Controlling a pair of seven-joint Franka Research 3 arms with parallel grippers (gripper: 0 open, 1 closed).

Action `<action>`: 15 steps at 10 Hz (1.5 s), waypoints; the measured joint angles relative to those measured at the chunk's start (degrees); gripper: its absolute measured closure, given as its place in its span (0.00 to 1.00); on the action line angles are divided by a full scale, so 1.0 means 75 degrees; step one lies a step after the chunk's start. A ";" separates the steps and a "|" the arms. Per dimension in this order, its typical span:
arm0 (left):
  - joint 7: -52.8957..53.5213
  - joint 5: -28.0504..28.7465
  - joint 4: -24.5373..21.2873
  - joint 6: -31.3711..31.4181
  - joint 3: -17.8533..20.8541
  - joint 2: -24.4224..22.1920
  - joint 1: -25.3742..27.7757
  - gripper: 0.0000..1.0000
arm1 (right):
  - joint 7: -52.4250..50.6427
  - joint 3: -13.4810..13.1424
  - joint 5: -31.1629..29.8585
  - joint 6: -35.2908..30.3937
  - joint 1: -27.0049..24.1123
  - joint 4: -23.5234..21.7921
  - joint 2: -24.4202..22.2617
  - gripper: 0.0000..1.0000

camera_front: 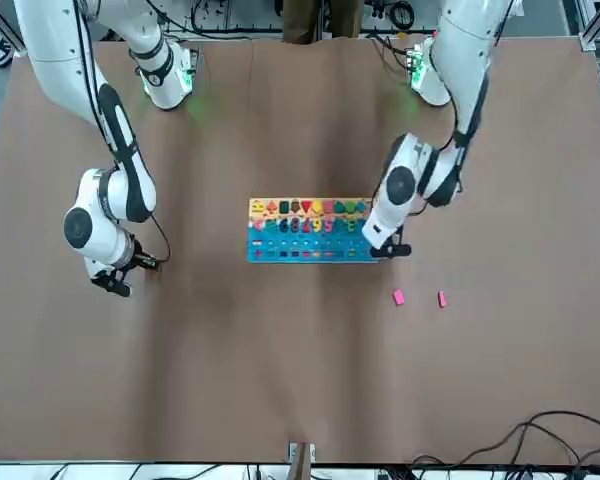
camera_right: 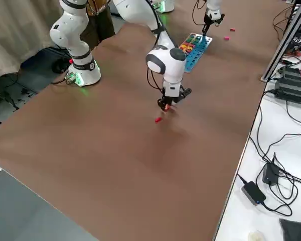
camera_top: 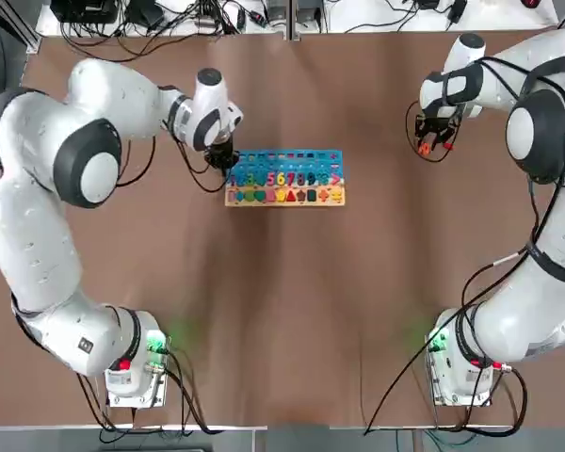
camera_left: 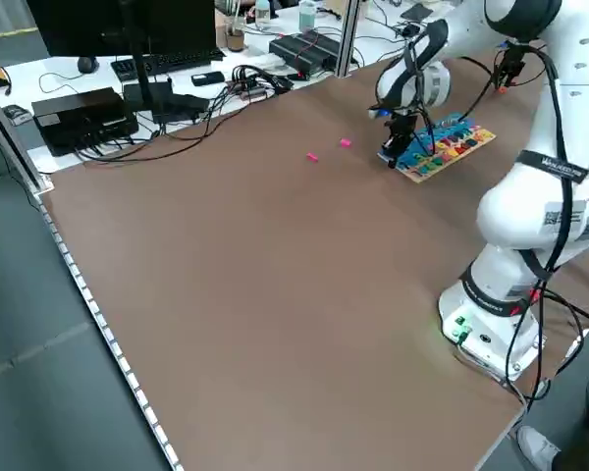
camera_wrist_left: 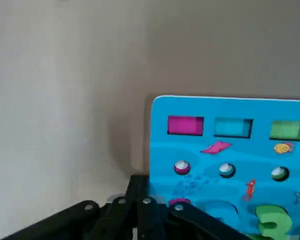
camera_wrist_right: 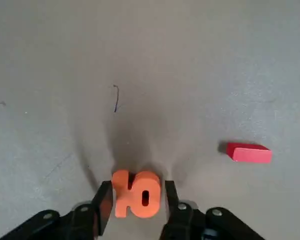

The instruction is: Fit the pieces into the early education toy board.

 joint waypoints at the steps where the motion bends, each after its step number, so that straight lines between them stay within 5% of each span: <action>1: -0.0203 -0.0010 0.0211 0.0022 -0.0102 0.0133 -0.0088 0.99 | 0.0000 0.0001 0.0000 0.0000 0.0001 0.0000 0.0000 0.51; 7: -0.1083 -0.0012 0.0945 0.0042 -0.0725 0.0610 -0.0163 0.99 | 0.0003 0.0003 0.0001 -0.0012 0.0001 0.0001 0.0039 0.58; 13: -0.1440 -0.0075 0.2268 -0.0261 -0.0811 0.1368 -0.0570 0.99 | 0.0000 0.0017 0.0001 -0.0406 0.0031 0.0099 -0.0031 0.58; 15: -0.1365 -0.0079 0.2515 -0.1096 -0.0754 0.1251 -0.0331 0.99 | -0.0005 0.0060 0.0002 -0.0784 0.0209 0.0240 -0.0256 0.58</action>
